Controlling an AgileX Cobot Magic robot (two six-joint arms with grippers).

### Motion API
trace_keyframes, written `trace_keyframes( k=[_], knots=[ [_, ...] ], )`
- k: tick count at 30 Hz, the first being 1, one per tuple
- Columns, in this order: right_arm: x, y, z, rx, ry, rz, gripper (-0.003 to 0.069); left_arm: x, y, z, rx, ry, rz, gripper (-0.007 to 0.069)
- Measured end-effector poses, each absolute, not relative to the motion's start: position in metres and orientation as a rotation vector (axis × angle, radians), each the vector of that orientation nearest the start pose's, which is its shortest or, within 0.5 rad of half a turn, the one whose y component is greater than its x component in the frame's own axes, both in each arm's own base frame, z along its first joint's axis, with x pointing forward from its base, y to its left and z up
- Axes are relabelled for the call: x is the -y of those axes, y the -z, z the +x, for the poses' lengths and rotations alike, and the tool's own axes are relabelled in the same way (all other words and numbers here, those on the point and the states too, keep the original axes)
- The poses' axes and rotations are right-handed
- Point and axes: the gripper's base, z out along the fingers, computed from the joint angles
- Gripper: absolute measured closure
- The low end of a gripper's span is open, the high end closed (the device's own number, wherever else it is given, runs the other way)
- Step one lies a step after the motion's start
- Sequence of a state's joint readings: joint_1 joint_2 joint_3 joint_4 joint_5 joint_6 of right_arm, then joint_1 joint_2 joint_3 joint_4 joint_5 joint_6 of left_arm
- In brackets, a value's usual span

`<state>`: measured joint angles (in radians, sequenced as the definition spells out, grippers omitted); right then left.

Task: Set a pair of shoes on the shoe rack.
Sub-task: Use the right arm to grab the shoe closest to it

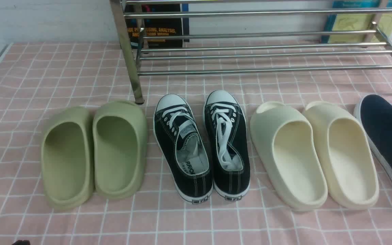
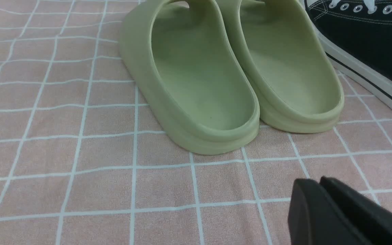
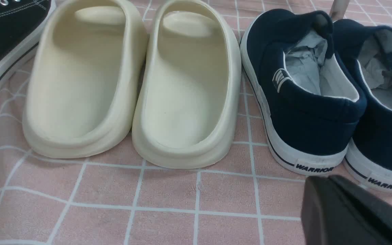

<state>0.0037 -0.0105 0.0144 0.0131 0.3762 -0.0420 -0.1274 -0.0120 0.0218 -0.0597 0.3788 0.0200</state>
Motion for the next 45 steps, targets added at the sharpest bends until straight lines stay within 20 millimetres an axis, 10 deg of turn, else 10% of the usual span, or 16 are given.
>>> trace_keyframes(
  k=[45],
  knots=[
    [0.000, -0.186, 0.056, -1.712, 0.038, -0.046, 0.0658, 0.009, -0.172, 0.052, -1.871, 0.133, 0.101, 0.0549]
  ],
)
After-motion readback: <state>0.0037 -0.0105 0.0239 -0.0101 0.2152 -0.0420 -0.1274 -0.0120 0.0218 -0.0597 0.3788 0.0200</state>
